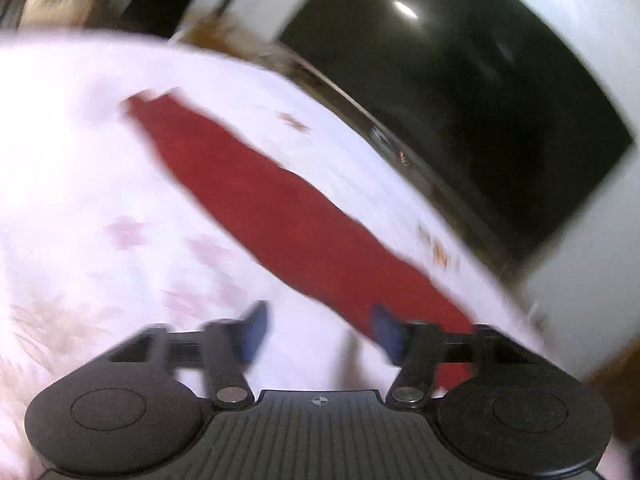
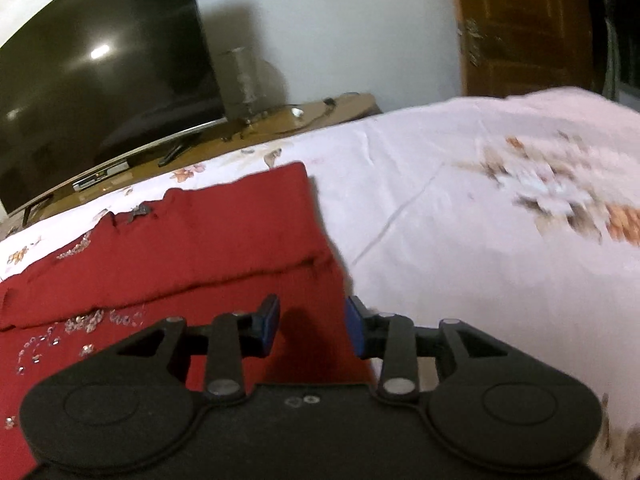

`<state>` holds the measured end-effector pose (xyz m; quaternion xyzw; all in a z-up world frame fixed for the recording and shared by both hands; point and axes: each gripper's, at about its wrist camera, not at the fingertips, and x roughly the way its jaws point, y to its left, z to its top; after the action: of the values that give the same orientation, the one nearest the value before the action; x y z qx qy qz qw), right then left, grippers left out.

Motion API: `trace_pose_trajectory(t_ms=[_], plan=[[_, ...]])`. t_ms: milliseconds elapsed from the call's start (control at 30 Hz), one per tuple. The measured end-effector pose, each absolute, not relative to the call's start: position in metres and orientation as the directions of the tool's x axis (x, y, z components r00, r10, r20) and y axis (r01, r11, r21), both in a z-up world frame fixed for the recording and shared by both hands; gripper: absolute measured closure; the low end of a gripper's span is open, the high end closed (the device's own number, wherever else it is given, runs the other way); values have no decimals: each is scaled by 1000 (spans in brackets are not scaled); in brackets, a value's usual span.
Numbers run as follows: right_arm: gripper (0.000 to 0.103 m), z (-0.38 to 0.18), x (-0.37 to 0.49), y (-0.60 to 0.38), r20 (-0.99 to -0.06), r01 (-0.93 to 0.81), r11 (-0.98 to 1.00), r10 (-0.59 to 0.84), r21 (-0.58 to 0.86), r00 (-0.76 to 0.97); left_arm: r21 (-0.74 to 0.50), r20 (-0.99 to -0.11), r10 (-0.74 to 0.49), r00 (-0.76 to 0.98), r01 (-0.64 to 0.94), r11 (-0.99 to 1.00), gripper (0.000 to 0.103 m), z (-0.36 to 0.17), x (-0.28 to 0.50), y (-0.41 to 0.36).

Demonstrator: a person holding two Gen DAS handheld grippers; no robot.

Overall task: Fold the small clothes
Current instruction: 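Fold the held sleeve across the sweater body with the left tool and release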

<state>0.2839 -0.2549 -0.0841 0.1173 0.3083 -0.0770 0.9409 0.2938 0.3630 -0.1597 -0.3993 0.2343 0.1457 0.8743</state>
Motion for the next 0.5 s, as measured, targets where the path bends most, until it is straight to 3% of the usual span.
trace_pose_trajectory(t_ms=[133,333,433,467,500], plan=[[67,-79,277,-239,-590,223,956,-69,193,804,-795,-455,48,889,-430,429,69,-181,289,403],[67,-67,280,-219,-572,198,961,-54,194,818,-833,-425,55,904,-414,367,71,-188,304,416],[67,-66,280,-218,-572,201,961,-58,190,818,-813,-460,55,886,-445,374,83,-188,312,420],[67,-66,279,-219,-575,204,960,-59,190,816,-803,-480,60,875,-466,370,94,-187,313,425],[67,-66,279,-219,-577,207,960,-62,189,814,-797,-492,59,868,-477,370,95,-188,314,427]])
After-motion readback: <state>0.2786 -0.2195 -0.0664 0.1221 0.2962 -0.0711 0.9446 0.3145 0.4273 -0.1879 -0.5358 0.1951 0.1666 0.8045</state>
